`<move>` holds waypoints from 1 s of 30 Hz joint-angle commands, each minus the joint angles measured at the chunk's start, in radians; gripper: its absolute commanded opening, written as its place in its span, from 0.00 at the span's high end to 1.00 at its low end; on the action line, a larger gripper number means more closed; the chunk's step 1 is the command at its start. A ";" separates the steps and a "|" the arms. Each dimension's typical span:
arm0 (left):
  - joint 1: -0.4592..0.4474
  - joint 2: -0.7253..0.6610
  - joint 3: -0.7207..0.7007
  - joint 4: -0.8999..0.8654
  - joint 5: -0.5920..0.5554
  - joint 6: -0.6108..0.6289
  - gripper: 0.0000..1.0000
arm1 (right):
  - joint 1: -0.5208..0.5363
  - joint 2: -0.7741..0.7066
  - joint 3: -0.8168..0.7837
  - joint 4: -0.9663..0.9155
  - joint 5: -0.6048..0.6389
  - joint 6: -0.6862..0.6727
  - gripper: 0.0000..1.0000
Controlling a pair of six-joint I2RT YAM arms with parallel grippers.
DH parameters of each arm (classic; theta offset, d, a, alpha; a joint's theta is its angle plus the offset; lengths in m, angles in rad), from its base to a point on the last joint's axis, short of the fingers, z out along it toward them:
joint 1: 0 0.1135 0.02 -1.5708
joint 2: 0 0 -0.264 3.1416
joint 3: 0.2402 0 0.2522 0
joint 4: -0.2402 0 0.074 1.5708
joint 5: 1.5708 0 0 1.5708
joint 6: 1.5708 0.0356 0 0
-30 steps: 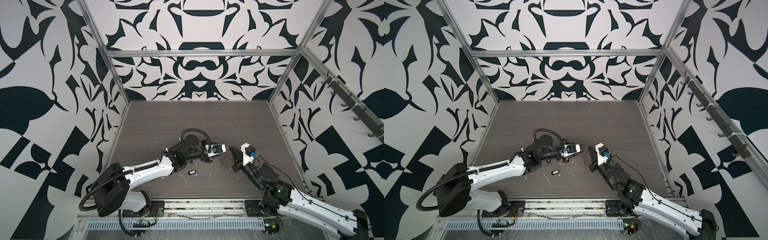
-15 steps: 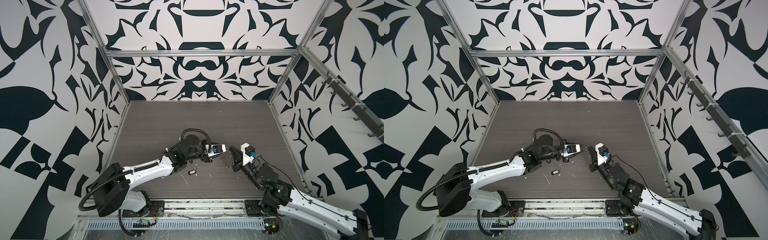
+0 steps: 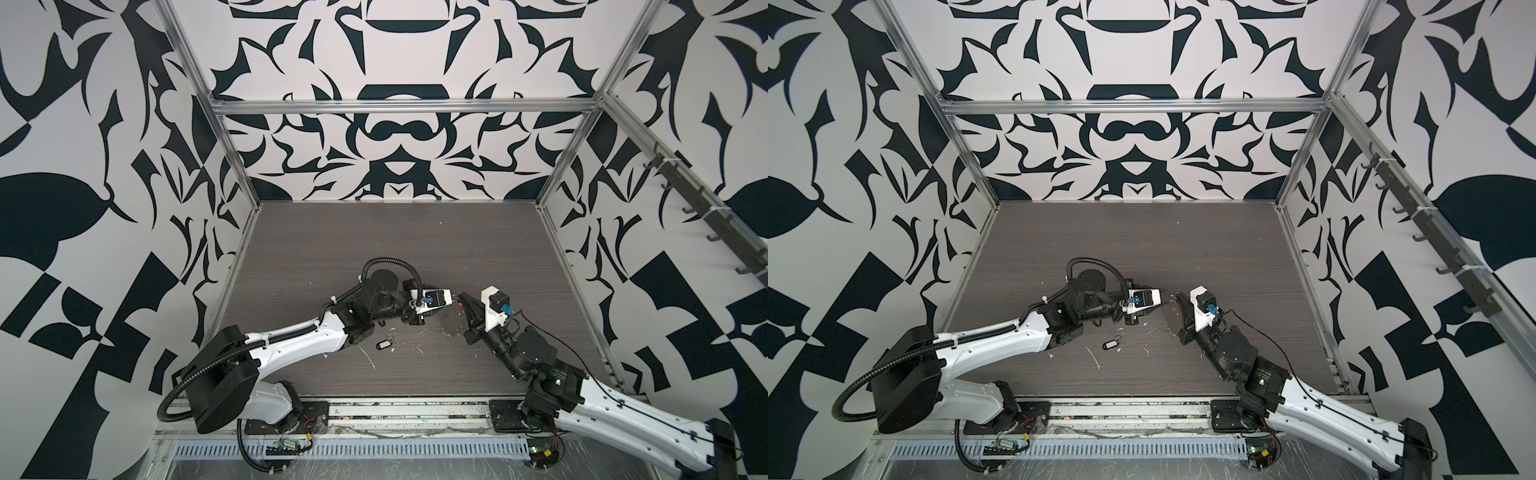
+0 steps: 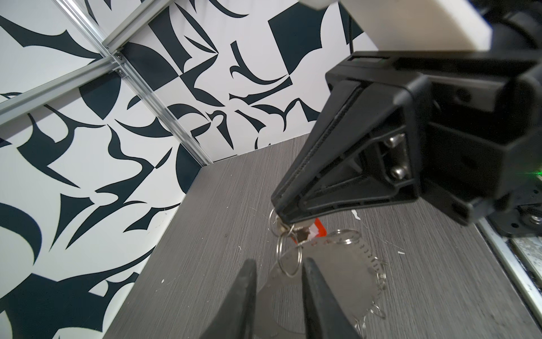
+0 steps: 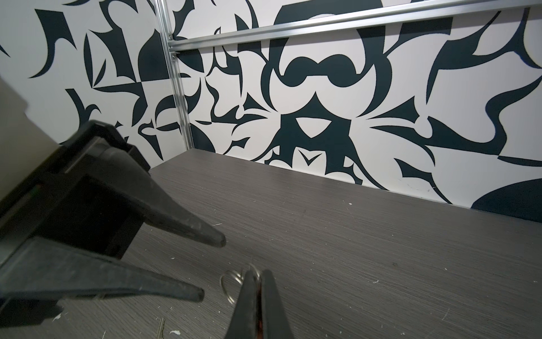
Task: Attach keys to a key ring
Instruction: Insert the key into the keyring.
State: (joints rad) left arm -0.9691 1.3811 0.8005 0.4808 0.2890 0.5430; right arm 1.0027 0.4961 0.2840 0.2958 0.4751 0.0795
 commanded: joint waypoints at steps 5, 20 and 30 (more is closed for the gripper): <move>0.002 -0.007 0.030 -0.019 0.017 0.011 0.70 | -0.004 0.001 0.031 0.048 0.003 0.002 1.00; 0.001 0.010 0.049 -0.045 0.025 0.016 0.70 | -0.004 0.011 0.026 0.065 0.002 -0.004 1.00; 0.001 0.021 0.055 -0.049 0.029 0.021 0.70 | -0.004 0.007 0.027 0.061 -0.005 -0.001 1.00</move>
State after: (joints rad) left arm -0.9691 1.3872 0.8249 0.4366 0.3031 0.5507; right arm 1.0027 0.5114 0.2840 0.2966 0.4740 0.0788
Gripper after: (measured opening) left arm 0.304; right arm 0.062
